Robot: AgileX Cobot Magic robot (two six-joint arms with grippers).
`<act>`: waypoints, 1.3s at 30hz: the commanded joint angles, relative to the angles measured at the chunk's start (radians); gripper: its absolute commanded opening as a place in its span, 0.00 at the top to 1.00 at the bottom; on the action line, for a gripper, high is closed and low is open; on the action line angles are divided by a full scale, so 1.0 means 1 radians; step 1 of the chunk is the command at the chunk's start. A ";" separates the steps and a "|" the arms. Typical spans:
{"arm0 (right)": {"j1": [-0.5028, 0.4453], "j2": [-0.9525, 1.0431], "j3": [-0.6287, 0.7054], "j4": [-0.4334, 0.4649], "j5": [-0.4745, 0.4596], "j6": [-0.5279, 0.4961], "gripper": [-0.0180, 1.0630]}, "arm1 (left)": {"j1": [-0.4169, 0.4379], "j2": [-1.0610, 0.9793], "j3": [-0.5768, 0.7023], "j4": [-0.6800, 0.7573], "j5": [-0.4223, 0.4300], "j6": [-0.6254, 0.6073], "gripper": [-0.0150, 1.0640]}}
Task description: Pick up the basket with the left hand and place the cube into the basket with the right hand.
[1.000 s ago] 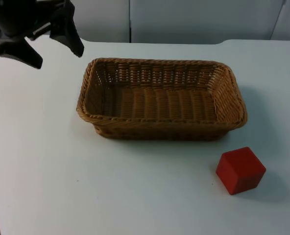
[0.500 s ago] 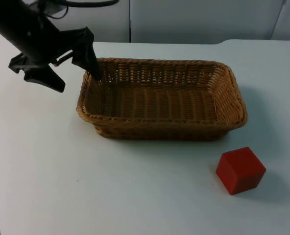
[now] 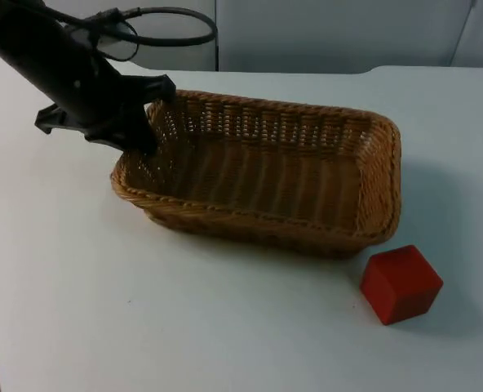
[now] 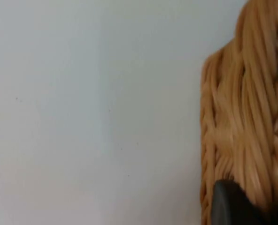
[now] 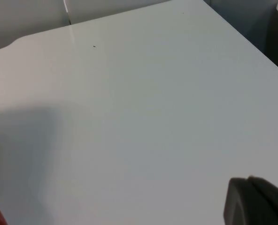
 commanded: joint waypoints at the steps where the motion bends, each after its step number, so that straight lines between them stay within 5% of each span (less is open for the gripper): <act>1: -0.004 -0.005 0.004 0.001 -0.005 -0.007 0.98 | 0.000 0.004 -0.008 -0.011 -0.013 -0.015 0.99; 9: -0.004 -0.005 0.004 0.001 -0.005 -0.007 0.98 | 0.056 -0.013 -0.130 -0.031 0.192 -0.107 0.99; 21: -0.004 -0.005 0.004 0.001 -0.005 -0.007 0.98 | 0.102 -0.070 -0.131 -0.102 0.178 -0.152 0.99; 39: -0.004 -0.005 0.004 0.001 -0.005 -0.007 0.98 | 0.105 -0.072 -0.131 -0.217 0.317 -0.150 0.99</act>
